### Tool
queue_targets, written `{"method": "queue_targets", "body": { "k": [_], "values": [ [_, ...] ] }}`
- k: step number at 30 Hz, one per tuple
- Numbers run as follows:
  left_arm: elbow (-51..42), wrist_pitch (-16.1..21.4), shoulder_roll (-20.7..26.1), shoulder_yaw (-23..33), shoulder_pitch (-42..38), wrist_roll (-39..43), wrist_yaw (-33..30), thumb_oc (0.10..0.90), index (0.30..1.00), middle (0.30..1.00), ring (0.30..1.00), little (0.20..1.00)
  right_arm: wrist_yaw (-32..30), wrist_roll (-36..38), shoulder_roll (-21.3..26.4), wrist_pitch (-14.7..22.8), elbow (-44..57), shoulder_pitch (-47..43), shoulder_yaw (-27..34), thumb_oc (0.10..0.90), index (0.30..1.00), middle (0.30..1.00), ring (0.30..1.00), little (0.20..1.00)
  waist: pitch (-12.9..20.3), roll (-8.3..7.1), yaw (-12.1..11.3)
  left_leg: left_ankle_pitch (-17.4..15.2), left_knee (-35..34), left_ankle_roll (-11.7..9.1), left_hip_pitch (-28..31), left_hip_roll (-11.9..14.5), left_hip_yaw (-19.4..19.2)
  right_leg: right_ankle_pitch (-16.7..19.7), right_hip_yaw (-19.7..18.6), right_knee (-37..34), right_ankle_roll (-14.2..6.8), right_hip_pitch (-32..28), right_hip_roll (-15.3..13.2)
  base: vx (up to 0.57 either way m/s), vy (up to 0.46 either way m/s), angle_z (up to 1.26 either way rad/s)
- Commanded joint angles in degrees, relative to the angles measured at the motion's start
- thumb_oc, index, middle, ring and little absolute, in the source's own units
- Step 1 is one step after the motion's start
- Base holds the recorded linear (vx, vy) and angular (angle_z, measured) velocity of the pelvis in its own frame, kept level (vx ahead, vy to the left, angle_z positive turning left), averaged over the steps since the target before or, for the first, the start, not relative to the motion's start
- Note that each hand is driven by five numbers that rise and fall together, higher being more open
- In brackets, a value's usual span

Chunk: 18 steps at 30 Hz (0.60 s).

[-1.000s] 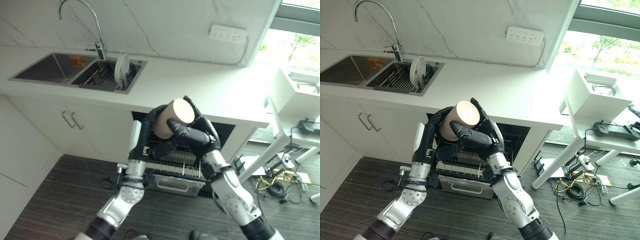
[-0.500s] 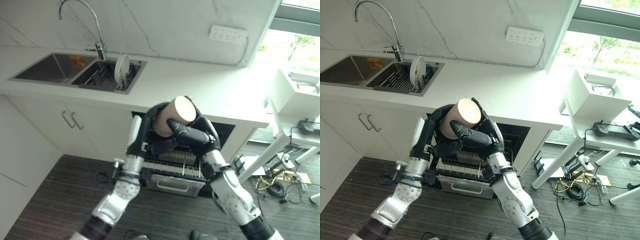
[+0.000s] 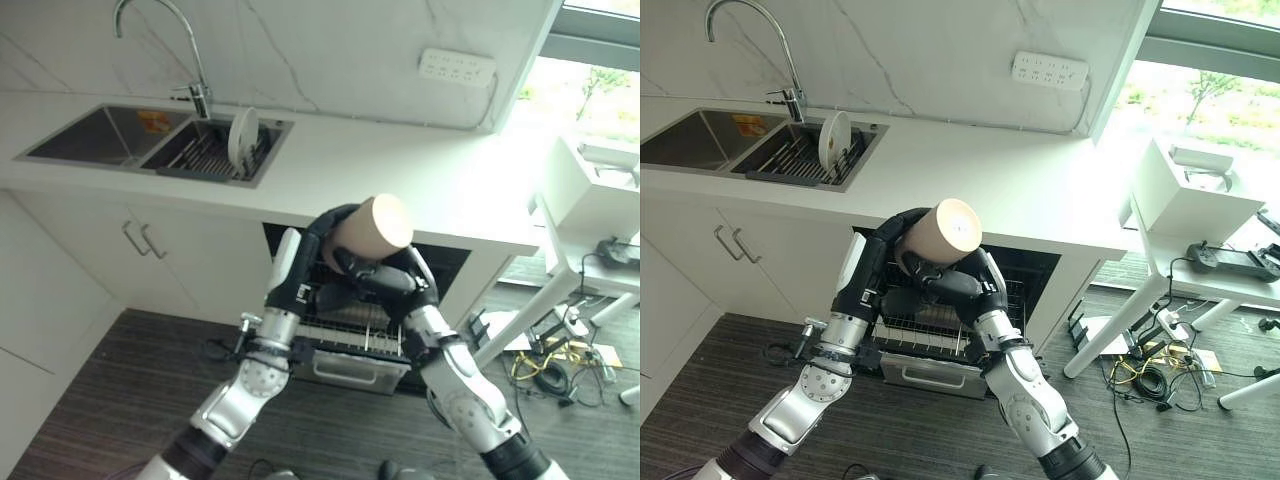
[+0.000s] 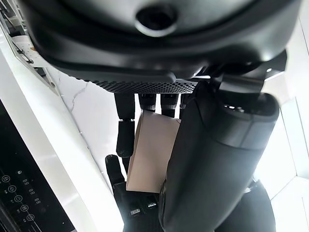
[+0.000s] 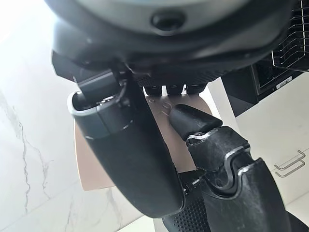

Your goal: Place the dishes in the dishwasher.

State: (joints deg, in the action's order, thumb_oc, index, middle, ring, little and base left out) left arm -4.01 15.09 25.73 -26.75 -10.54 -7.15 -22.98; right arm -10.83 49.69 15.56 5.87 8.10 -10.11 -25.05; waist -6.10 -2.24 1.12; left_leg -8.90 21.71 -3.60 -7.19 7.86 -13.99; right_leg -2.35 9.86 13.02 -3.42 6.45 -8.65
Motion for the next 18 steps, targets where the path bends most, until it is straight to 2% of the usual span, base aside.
{"method": "queue_targets", "body": {
  "k": [1,8,18],
  "values": [
    [-3.75,5.34,-1.7,-4.54,-7.67,0.08,2.52,0.4,0.3,0.3,0.3,0.3,2.09,-0.85,-4.91,6.39,5.06,-9.93,1.45,0.8,0.9,0.9,0.9,0.9,2.41,0.31,-1.24,-2.01,-4.52,-0.41,3.53,1.55,3.91,-3.43,0.93,4.16,-6.44,-1.67,-5.06,0.0,0.0,0.0],
    [-3.43,4.94,-1.68,-5.08,-7.39,0.05,2.99,0.4,0.3,0.3,0.3,0.3,0.79,-1.2,-4.81,7.31,5.93,-10.27,2.18,0.8,0.9,0.9,0.9,0.9,2.67,0.37,-1.13,-2.09,-4.52,-0.43,3.62,1.53,3.87,-3.52,0.87,4.16,-6.34,-1.71,-4.96,0.0,0.0,0.0],
    [1.9,7.57,-2.8,-6.93,-7.0,-1.43,1.25,0.4,0.3,0.3,0.3,0.3,0.45,-0.98,-4.25,9.06,6.81,-11.12,4.73,0.8,0.9,0.9,0.9,0.9,2.84,0.2,-0.68,-2.16,-4.52,-0.53,3.7,1.89,3.57,-3.65,0.63,4.16,-6.13,-1.67,-4.66,0.0,0.0,0.0]
  ]
}}
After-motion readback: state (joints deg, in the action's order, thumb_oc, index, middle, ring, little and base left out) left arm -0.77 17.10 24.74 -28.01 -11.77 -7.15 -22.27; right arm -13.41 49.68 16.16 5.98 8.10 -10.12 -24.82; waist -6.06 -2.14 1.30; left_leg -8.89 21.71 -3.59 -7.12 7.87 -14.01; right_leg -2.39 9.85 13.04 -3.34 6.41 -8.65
